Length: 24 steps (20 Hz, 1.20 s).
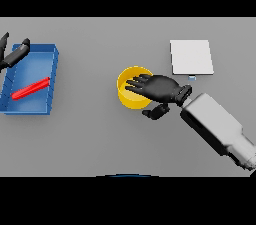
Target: Pick up the red beaker and tilt it to pour out 1 green nut into yellow bowl. Pick up the yellow bowl and place it on the metallic measuring scale.
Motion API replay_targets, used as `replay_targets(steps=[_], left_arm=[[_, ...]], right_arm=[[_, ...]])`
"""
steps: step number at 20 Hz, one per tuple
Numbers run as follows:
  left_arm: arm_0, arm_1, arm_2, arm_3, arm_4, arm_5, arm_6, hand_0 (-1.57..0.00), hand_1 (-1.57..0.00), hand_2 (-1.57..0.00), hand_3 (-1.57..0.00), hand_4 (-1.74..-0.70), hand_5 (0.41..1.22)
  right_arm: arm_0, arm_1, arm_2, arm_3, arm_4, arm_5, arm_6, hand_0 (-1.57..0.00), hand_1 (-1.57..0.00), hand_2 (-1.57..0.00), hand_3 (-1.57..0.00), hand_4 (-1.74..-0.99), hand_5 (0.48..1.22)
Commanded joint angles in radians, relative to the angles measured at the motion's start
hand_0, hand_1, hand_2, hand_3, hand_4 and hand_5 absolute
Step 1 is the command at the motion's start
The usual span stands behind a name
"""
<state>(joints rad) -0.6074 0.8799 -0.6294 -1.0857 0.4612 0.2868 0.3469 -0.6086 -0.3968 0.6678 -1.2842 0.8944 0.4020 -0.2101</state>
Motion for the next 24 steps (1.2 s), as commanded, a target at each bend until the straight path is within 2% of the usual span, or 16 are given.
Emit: replay_targets(steps=[1,3,5,9,11,13,14,15,16,17,19,21,24], left_arm=[[0.004,0.008,0.001,-0.005,0.001,-0.003,-0.004,0.00,0.00,0.00,0.00,-0.72,0.688],[0.012,0.000,0.001,-0.008,0.005,0.003,-0.008,0.00,0.00,0.00,0.00,-0.72,0.688],[0.011,0.007,0.005,-0.002,0.003,0.006,-0.005,0.00,0.00,0.00,0.00,-0.72,0.684],[0.017,0.008,0.002,-0.014,0.003,0.007,-0.016,0.00,0.00,0.00,0.00,-0.72,0.688],[0.031,0.012,0.005,-0.035,0.010,0.013,-0.022,0.00,0.00,0.00,0.00,-0.72,0.686],[0.032,0.021,0.007,-0.033,0.012,0.006,-0.020,0.00,0.00,0.00,0.00,-0.71,0.686],[0.030,0.015,0.006,-0.024,0.011,0.003,-0.021,0.00,0.00,0.00,0.00,-0.71,0.689],[0.021,0.015,0.009,-0.017,0.010,0.005,-0.018,0.00,0.00,0.00,0.00,-0.71,0.691],[0.030,0.011,0.012,-0.014,0.013,0.004,-0.035,0.00,0.00,0.00,0.00,-0.72,0.692],[0.045,0.022,0.015,-0.023,0.017,0.003,-0.043,0.00,0.00,0.00,0.00,-0.72,0.692],[0.033,0.030,0.013,-0.038,0.014,0.006,-0.026,0.00,0.00,0.00,0.00,-0.72,0.693],[0.030,0.026,0.013,-0.041,0.015,0.008,-0.026,0.00,0.00,0.00,0.00,-0.72,0.696],[0.022,0.027,0.016,-0.023,0.016,-0.006,-0.031,0.00,0.00,0.00,0.00,-0.72,0.694]], right_arm=[[-0.014,0.008,0.010,0.027,0.008,0.002,-0.003,0.00,0.00,0.00,0.00,-1.231,0.703],[-0.057,0.022,0.028,0.086,0.024,0.014,-0.003,0.00,0.00,0.00,0.00,-1.250,0.708],[-0.074,0.027,0.049,0.098,0.031,0.038,-0.018,0.00,0.00,0.00,0.00,-1.266,0.720],[-0.103,0.052,0.065,0.142,0.034,0.075,-0.008,0.00,0.00,0.00,0.00,-1.290,0.746],[-0.110,0.060,0.050,0.151,0.018,0.092,0.006,0.00,0.00,0.00,0.00,-1.305,0.763],[-0.099,0.073,0.047,0.159,0.017,0.099,0.037,0.00,-0.02,-0.02,-0.04,-1.336,0.810],[-0.099,0.078,0.046,0.161,0.015,0.108,0.041,-0.11,-0.10,-0.09,-0.10,-1.360,0.842],[-0.103,0.083,0.046,0.167,0.018,0.105,0.039,-0.29,-0.24,-0.18,-0.17,-1.387,0.873],[-0.105,0.085,0.057,0.175,0.027,0.100,0.023,-0.54,-0.47,-0.31,-0.26,-1.420,0.943],[-0.106,0.075,0.060,0.165,0.030,0.104,0.016,-0.75,-0.69,-0.48,-0.35,-1.454,0.999],[-0.096,0.071,0.060,0.152,0.025,0.113,0.016,-1.05,-1.01,-0.87,-0.57,-1.552,1.079],[-0.097,0.063,0.051,0.144,0.014,0.109,-0.006,-1.23,-1.21,-1.12,-0.83,-1.614,1.130],[-0.101,0.060,0.060,0.152,0.021,0.086,-0.014,-1.40,-1.39,-1.22,-1.12,-1.676,1.174]])
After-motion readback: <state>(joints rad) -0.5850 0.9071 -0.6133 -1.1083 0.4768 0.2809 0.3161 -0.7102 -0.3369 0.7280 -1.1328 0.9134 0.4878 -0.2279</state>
